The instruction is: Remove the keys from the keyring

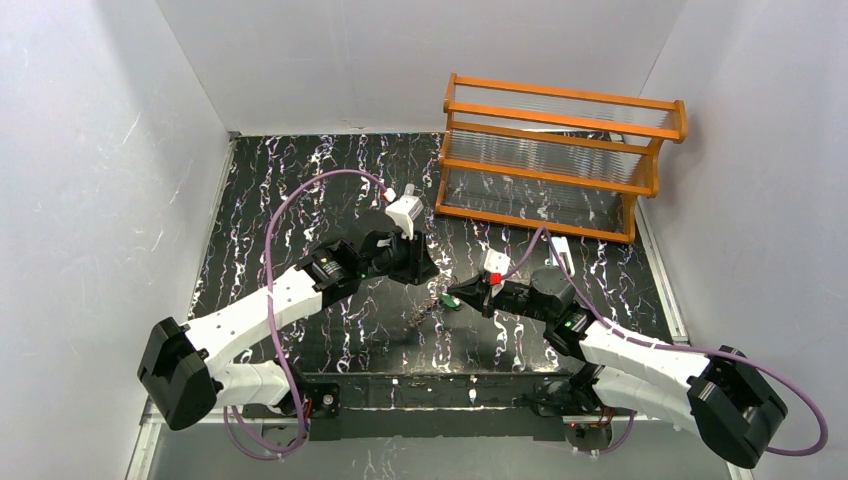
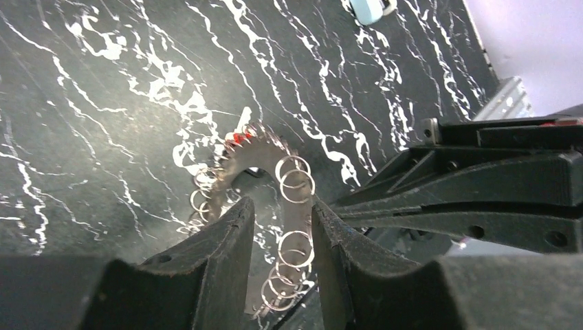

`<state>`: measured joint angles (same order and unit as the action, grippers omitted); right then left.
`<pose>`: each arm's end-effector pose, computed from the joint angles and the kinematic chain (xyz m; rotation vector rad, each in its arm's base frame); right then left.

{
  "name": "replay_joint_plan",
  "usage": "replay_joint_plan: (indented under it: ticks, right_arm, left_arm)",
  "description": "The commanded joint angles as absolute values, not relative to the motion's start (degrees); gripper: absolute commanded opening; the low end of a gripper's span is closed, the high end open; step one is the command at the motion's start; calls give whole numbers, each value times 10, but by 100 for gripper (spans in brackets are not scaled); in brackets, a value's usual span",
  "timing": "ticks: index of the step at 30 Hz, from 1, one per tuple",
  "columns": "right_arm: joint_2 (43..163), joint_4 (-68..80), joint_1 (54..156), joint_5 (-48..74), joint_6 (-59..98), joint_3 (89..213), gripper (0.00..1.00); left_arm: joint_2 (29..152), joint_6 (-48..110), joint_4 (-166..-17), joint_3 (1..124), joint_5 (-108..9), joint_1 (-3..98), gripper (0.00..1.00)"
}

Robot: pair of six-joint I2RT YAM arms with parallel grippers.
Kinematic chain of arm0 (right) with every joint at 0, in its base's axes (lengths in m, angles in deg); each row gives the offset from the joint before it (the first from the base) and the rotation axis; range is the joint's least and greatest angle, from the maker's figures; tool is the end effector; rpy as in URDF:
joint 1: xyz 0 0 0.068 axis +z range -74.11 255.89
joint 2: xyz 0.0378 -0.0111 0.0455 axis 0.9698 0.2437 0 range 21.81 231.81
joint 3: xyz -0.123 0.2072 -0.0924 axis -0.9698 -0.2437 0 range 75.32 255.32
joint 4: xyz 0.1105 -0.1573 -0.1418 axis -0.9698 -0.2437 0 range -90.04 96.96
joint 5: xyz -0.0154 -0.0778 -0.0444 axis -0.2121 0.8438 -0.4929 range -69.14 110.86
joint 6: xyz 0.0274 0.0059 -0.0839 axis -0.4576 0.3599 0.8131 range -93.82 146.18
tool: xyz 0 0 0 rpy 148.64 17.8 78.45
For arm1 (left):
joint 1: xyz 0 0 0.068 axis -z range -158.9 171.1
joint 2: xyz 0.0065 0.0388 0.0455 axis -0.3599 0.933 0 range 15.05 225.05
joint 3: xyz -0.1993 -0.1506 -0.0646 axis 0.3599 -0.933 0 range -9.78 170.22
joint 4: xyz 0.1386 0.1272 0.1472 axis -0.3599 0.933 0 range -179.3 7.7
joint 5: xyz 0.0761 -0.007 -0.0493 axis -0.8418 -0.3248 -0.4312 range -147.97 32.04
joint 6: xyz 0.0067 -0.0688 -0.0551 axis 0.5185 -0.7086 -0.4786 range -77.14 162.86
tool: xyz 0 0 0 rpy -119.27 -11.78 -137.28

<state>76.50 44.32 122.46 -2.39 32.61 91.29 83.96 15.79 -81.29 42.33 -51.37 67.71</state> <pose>0.1370 0.1900 0.2217 -1.0198 1.3118 0.8606 0.1976 -0.2222 0.2755 0.4381 2.0821 -0.9134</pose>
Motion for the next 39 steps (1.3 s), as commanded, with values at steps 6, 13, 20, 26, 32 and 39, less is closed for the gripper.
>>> replay_joint_plan:
  ticks: [6,13,20,26,32,39]
  right_arm:
    - [766,482,1226,-18,332,925,1]
    - [766,492,1226,-14,328,920,1]
    - [761,495,1226,-11,325,918,1]
    - [762,498,1226,-11,322,917,1]
    - [760,484,1226,-17,314,918,1]
    - [743,381,1226,-3,287,960,15]
  left_arm:
    - [844,100,-818,415,-441,678,35]
    - [851,88,-811,409,-423,681,35]
    - [850,85,-799,394,-419,685,35]
    - [852,87,-803,395,-409,690,25]
    - [856,121,-828,387,-428,714,0]
    - [860,175,-829,400,-448,735,0]
